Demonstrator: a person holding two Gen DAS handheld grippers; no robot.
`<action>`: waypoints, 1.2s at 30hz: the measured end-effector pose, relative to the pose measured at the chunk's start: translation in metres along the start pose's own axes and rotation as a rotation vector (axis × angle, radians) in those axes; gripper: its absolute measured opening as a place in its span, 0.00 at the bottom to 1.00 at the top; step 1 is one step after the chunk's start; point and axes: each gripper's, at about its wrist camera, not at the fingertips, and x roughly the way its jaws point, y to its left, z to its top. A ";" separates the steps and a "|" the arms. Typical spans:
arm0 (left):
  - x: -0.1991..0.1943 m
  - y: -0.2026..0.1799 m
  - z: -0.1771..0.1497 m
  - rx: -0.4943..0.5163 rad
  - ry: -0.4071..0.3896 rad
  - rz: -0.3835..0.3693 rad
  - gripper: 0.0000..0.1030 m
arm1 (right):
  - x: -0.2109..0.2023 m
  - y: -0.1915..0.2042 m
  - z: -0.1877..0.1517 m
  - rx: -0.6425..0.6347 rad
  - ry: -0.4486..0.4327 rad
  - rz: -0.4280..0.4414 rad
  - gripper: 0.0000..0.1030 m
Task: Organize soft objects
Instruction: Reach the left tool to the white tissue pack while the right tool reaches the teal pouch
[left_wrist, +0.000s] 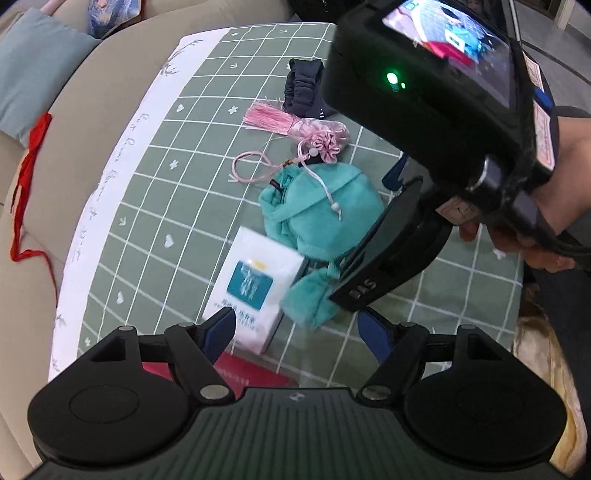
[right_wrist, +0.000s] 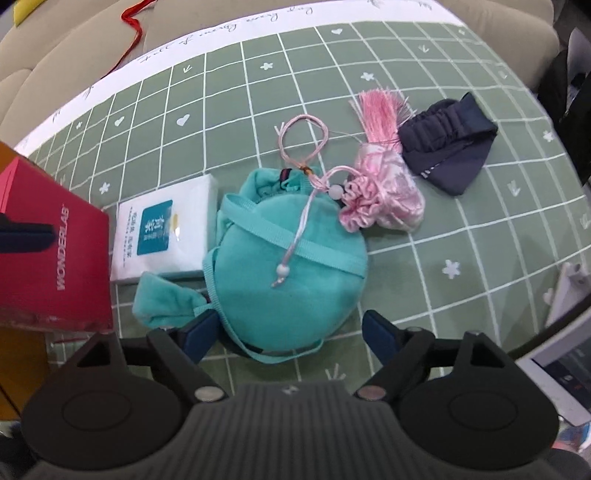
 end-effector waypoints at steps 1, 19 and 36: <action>0.004 -0.001 0.003 0.002 0.001 -0.003 0.86 | 0.002 -0.001 0.002 0.001 0.005 0.005 0.85; 0.043 0.016 0.013 0.002 0.113 -0.080 0.87 | 0.007 -0.025 0.006 -0.066 -0.035 0.066 0.83; 0.104 0.041 0.033 -0.014 0.212 -0.042 0.87 | 0.005 -0.043 0.004 -0.103 -0.004 0.078 0.83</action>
